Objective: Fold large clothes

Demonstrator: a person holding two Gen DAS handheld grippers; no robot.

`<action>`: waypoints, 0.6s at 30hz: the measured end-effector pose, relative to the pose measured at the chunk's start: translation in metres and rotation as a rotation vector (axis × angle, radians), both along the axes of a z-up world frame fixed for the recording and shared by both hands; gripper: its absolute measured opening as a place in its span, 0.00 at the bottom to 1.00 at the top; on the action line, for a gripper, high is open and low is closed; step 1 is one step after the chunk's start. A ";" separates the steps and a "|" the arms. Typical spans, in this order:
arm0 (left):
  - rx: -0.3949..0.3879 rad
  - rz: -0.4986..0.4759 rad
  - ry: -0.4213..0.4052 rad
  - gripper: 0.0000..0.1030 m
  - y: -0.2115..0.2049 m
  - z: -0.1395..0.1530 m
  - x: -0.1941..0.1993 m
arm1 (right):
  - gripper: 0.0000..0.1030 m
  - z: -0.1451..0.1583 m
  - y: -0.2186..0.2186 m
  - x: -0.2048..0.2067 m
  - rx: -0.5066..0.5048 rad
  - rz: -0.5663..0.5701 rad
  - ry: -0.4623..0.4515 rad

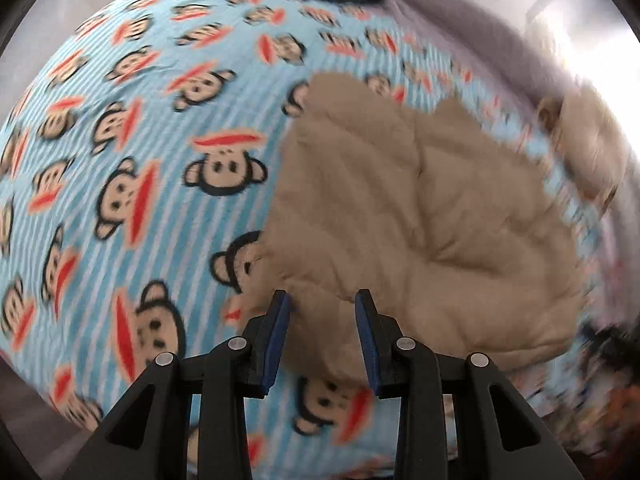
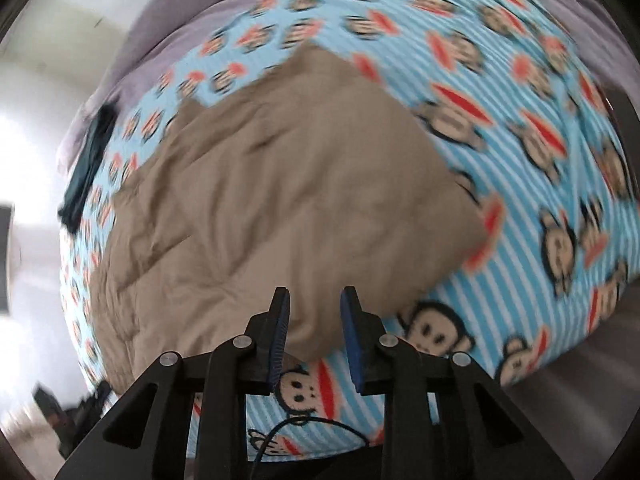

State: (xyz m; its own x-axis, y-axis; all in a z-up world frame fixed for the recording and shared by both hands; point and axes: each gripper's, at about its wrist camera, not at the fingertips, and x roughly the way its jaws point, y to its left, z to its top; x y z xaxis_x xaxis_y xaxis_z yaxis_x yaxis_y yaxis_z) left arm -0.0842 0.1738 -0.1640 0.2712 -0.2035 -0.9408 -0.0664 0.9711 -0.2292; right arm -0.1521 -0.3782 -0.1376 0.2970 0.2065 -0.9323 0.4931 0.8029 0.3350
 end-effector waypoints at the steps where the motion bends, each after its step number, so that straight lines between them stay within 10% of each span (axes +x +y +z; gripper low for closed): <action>1: 0.051 -0.028 0.020 0.35 -0.005 -0.012 0.004 | 0.28 -0.005 0.006 0.007 -0.036 0.043 0.017; 5: 0.028 -0.018 0.081 0.35 0.001 -0.043 0.014 | 0.28 -0.038 0.019 0.033 -0.156 0.108 0.123; 10: 0.007 -0.009 0.106 0.35 0.008 -0.042 0.018 | 0.25 -0.071 -0.011 0.036 -0.052 0.015 0.176; 18: 0.017 0.000 0.078 0.35 0.009 -0.010 0.016 | 0.30 -0.045 -0.013 0.043 -0.042 0.001 0.166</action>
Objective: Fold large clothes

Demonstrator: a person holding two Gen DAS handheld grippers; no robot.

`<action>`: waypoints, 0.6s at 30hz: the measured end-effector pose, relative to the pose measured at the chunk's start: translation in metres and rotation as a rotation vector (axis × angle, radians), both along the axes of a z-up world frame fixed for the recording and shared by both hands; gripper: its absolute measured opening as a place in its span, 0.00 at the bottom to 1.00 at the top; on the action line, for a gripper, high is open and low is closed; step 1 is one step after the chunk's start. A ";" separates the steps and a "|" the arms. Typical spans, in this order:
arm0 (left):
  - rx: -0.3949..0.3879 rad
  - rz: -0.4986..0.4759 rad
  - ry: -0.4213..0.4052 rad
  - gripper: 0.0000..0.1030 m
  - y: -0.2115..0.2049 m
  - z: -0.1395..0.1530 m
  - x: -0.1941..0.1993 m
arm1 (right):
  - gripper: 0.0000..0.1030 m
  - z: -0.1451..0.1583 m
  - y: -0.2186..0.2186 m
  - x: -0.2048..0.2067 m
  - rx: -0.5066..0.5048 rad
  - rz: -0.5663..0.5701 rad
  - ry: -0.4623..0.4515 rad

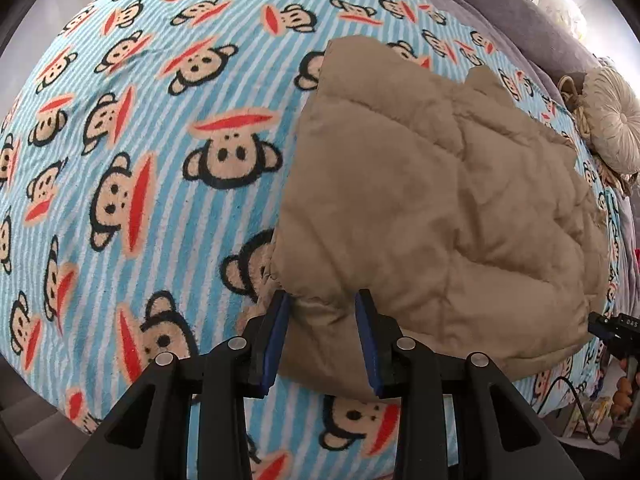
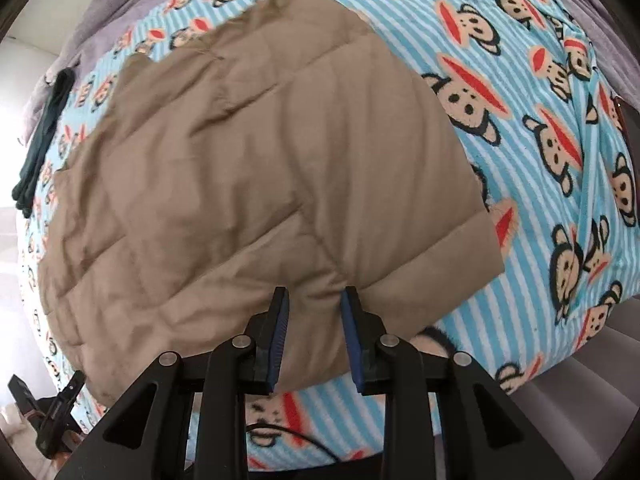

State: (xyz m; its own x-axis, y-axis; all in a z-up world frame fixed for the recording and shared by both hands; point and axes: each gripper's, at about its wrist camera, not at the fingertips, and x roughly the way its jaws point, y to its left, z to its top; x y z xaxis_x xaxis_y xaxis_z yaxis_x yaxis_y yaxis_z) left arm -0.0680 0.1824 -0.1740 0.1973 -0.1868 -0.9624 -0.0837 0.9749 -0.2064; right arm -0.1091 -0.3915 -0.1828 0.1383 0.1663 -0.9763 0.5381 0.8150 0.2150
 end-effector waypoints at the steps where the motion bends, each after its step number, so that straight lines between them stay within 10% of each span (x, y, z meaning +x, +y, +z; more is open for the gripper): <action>1: 0.008 -0.004 -0.004 0.35 -0.001 0.002 0.000 | 0.31 0.006 0.003 -0.002 0.000 0.001 -0.009; 4: 0.025 -0.013 -0.007 0.43 -0.004 0.006 0.000 | 0.38 0.023 0.013 -0.003 -0.001 0.025 -0.037; 5: 0.026 -0.014 -0.006 0.74 -0.004 0.007 0.000 | 0.38 0.027 0.018 -0.002 0.001 0.034 -0.042; 7: 0.028 -0.006 -0.040 0.90 -0.010 0.011 -0.001 | 0.39 0.032 0.028 0.001 0.006 0.058 -0.050; 18: 0.044 -0.038 -0.056 0.90 -0.018 0.016 0.009 | 0.57 0.038 0.092 0.007 0.021 0.208 -0.065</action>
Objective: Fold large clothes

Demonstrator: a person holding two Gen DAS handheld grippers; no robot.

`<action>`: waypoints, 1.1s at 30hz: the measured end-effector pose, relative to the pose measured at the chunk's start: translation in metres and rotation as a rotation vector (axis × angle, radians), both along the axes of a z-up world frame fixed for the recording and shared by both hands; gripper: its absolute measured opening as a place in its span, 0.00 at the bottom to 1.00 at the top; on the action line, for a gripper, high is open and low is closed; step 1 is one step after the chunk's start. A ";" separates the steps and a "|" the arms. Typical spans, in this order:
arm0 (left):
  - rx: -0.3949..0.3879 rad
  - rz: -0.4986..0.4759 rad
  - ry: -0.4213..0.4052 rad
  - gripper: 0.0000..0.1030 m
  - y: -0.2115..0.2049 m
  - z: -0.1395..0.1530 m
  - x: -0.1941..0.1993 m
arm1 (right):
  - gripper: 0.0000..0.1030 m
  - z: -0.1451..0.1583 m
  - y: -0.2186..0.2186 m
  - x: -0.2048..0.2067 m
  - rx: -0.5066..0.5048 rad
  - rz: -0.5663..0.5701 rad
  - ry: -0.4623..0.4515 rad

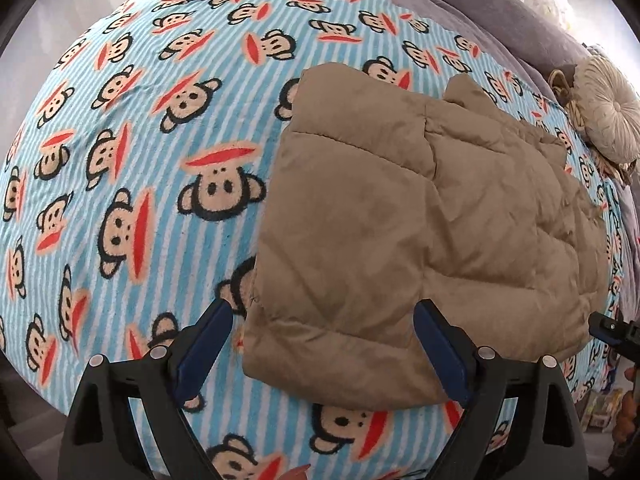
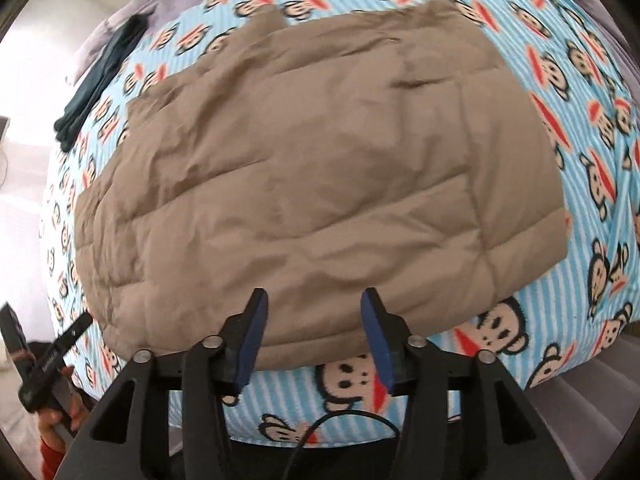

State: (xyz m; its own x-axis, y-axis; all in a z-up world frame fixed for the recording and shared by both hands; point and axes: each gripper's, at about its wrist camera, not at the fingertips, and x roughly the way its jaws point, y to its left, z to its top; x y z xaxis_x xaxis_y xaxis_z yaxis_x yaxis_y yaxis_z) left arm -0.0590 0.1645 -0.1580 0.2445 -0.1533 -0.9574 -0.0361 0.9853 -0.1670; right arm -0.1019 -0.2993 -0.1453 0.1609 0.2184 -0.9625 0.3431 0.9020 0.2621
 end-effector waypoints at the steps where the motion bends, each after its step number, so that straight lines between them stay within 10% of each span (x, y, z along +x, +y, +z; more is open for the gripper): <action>1: 0.005 -0.006 0.001 0.90 -0.001 0.000 0.001 | 0.60 0.002 0.005 0.002 -0.002 0.016 -0.004; 18: 0.022 -0.039 0.008 0.90 -0.010 -0.004 0.012 | 0.99 0.003 0.041 0.021 0.015 0.094 -0.035; 33: -0.016 -0.043 0.021 0.90 0.005 -0.014 0.027 | 1.00 -0.007 0.064 0.037 -0.011 0.188 0.026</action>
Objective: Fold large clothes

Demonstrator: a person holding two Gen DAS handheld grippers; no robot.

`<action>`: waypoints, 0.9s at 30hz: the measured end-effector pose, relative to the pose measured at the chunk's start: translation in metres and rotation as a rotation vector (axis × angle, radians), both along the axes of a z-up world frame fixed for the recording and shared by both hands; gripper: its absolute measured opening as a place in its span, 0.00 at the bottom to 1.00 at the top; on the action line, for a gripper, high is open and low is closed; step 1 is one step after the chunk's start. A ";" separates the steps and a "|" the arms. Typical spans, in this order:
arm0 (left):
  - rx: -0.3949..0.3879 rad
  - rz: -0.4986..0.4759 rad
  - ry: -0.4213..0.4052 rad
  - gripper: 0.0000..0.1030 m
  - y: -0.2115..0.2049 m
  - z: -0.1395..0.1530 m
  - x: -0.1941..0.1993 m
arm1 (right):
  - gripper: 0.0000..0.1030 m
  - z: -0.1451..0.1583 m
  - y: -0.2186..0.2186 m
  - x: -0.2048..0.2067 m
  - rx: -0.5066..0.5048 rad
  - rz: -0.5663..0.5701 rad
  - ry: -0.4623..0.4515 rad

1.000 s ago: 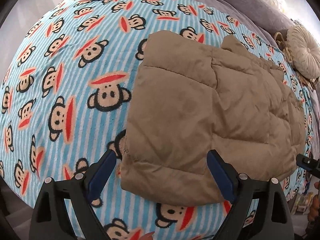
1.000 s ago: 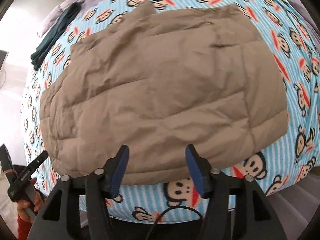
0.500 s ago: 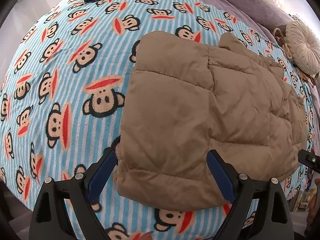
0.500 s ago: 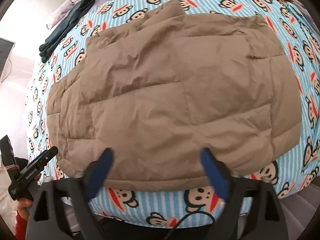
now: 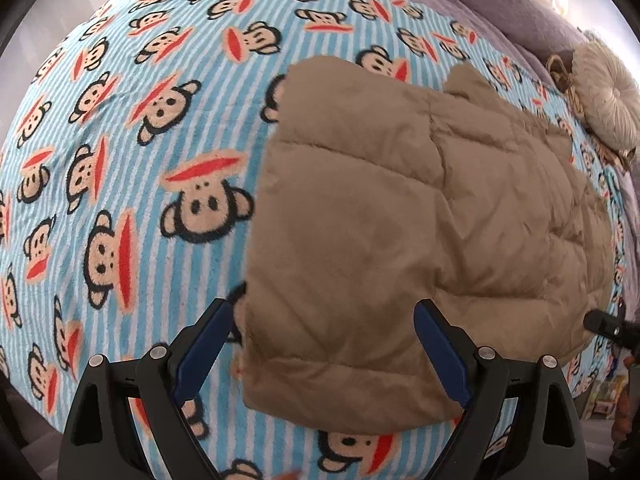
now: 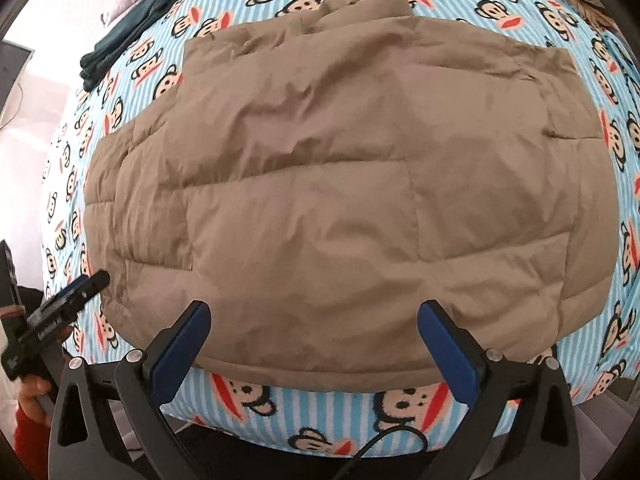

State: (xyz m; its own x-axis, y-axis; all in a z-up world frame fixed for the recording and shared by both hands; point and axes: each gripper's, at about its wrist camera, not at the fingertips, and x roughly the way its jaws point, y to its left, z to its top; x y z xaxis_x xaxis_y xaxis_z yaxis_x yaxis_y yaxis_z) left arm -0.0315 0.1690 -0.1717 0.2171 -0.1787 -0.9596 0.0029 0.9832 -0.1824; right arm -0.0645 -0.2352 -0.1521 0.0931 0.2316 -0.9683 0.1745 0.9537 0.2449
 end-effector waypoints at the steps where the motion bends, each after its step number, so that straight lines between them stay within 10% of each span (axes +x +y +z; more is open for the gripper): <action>1: -0.009 0.009 -0.007 0.90 0.005 0.000 0.002 | 1.00 0.000 0.000 0.000 -0.001 0.001 0.001; 15: -0.512 -0.079 0.145 0.90 0.033 -0.059 0.052 | 1.00 -0.005 -0.007 -0.001 0.000 -0.025 0.041; 25: -0.511 -0.208 0.201 0.90 -0.015 -0.087 0.079 | 1.00 -0.004 -0.003 -0.002 0.002 -0.001 0.051; 27: -0.513 -0.219 0.188 0.71 -0.017 -0.083 0.080 | 1.00 -0.002 -0.002 -0.001 0.003 0.004 0.031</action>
